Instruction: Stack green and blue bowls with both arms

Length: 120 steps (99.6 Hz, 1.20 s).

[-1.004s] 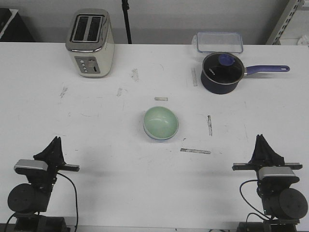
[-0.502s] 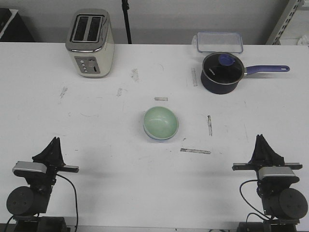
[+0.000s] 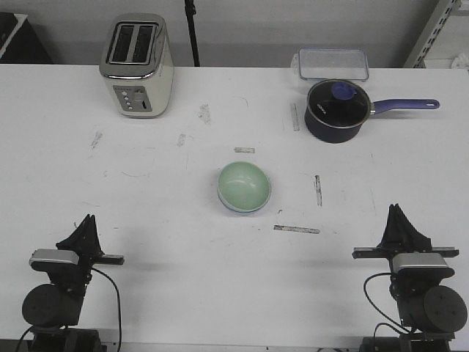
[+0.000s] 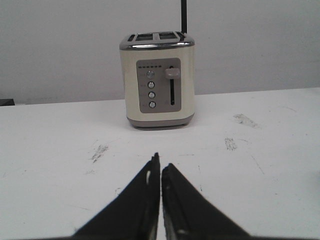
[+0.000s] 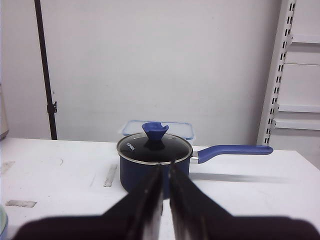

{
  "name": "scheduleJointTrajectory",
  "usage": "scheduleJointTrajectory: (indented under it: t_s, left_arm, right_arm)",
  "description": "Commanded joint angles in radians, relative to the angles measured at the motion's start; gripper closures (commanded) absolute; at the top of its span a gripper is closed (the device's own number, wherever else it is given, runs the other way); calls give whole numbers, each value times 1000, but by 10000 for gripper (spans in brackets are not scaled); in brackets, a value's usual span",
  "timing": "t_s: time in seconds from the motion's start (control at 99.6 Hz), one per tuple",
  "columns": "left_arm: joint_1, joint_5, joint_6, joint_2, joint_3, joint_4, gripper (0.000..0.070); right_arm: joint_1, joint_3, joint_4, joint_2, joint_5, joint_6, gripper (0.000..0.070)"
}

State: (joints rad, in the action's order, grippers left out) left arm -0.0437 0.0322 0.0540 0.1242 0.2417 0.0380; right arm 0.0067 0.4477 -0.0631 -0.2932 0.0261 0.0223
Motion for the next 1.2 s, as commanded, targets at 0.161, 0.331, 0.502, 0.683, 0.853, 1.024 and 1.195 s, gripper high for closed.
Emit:
scheduleJointTrajectory:
  t_s: [0.161,0.331,0.502,0.683,0.853,1.024,1.195]
  left_arm:
    - [0,5,-2,-42,-53,16,699]
    - [11,3,-2,-76,-101,24,699]
    - [14,1,-2,-118,-167,69,699]
    - [14,1,-5,-121,-230,124,698]
    - [14,2,-5,-121,-230,114,698]
    - [14,2,-5,-121,-230,114,698]
    - [14,2,-5,-121,-230,114,698]
  right_arm:
    - [0,3,11,0,0,-3,685]
    - [0,3,11,0,0,-3,685]
    - [0,3,11,0,0,-3,685]
    - [0,3,11,0,0,-3,685]
    - [0,3,11,0,0,-2,685]
    - [0,3,11,0,0,-3,685]
    - [0,3,11,0,0,-3,685]
